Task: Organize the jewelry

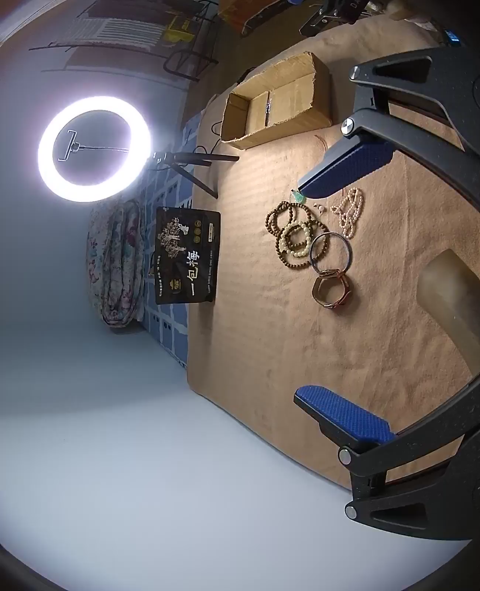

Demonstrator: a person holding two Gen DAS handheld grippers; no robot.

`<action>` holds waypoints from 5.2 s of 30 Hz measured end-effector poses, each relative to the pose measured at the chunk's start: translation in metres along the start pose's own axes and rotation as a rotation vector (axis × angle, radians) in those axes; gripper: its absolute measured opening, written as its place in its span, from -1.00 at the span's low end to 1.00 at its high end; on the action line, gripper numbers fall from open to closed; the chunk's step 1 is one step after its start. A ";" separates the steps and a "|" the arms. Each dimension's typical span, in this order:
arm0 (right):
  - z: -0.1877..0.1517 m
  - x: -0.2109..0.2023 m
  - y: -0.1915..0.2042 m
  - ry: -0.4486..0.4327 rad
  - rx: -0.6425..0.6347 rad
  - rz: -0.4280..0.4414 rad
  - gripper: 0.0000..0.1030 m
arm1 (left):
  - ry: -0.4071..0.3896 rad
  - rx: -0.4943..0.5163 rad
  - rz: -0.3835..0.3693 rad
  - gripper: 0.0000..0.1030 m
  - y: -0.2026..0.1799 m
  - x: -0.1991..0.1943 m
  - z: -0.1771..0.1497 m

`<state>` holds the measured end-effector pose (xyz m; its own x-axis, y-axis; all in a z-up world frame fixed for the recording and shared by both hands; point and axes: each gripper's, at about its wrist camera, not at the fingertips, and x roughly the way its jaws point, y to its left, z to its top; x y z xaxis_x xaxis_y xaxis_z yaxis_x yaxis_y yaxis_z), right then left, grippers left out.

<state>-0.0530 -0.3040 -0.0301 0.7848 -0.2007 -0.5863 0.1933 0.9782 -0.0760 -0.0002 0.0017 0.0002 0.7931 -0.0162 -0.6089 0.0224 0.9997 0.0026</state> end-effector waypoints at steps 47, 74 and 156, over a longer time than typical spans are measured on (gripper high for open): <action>0.000 0.005 0.002 0.013 0.003 -0.009 0.99 | -0.038 0.025 0.025 1.00 -0.002 -0.021 0.008; -0.001 0.009 0.003 0.034 0.001 0.001 0.99 | -0.027 0.031 0.016 1.00 -0.002 -0.013 0.002; -0.004 0.214 0.168 0.421 -0.146 0.489 -0.54 | 0.324 -0.044 -0.193 0.63 0.033 0.183 -0.067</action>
<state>0.1450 -0.1821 -0.1711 0.4585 0.2774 -0.8443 -0.2320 0.9544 0.1876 0.1052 0.0330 -0.1641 0.5429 -0.2059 -0.8141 0.1214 0.9785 -0.1665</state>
